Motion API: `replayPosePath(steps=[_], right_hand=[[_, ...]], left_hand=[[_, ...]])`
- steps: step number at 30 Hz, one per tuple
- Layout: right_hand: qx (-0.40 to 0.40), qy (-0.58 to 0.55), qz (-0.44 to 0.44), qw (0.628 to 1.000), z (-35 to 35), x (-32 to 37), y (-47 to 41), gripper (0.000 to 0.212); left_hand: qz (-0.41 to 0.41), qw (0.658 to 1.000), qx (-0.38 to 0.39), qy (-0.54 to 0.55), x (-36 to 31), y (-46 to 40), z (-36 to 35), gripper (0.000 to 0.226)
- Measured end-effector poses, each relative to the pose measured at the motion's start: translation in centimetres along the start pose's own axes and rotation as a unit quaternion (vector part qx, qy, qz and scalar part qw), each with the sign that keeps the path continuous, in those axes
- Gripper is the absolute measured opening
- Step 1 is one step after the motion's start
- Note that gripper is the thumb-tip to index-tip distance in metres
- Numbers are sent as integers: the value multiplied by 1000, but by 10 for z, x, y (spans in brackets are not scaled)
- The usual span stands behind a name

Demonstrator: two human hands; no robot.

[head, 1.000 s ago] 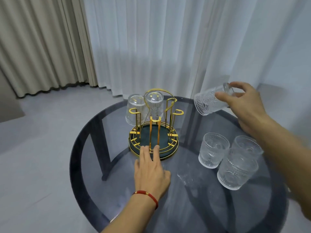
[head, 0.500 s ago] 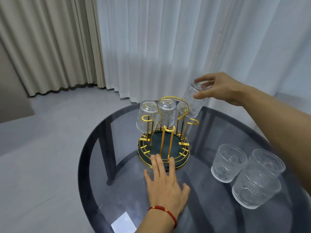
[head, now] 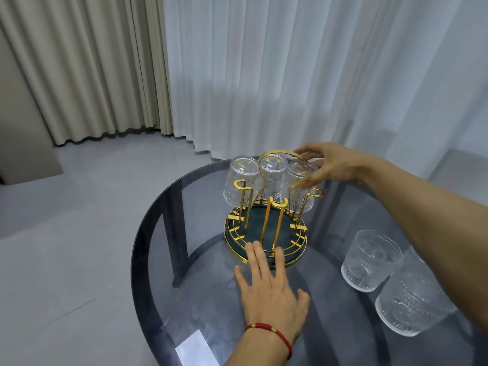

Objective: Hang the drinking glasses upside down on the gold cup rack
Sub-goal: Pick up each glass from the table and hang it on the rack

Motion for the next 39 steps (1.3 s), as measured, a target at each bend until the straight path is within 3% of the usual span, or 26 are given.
replayPosePath(steps=[10,13,16,18,20,22,24,26,32,36,39], right_hand=[[-1,-65,-20,998,3,-13,15,81],[-68,-73,-18,995,11,-29,46,59],[-177,2,-19,984,7,-49,93,27],[-257,56,-26,964,-6,-56,130,20],[-263,107,-36,958,-24,-58,161,37],[-197,212,-95,953,-45,-62,182,77],[-128,322,-173,922,-59,-66,191,100],[-107,364,-199,903,-68,-70,192,101],[-174,396,-188,882,-80,-76,189,88],[-265,364,-72,890,-92,-61,196,84],[-319,256,46,911,-100,-49,204,84]], left_hand=[[6,1000,1,-1,-1,-1,0,80],[6,1000,-8,21,0,-1,3,77],[5,999,-11,39,-1,0,7,75],[4,998,-16,55,-2,2,11,73],[3,997,-29,74,-3,5,16,70],[6,996,-43,84,-6,9,22,67],[12,995,-60,73,-10,14,28,66],[11,995,-85,52,-14,19,34,65],[-53,981,-148,112,-31,24,37,61],[-159,940,-195,230,-41,27,36,59],[-136,880,-160,426,-44,29,47,47]])
Point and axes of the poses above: each hand's wrist, its own y-axis away from the middle knuckle, its own z-axis out of the back of the hand, x = y × z, the point moved 2 cm from there along -y, towards the middle knuckle, and after that the axes turned 5 degrees about -z, right-handed, at the moved point
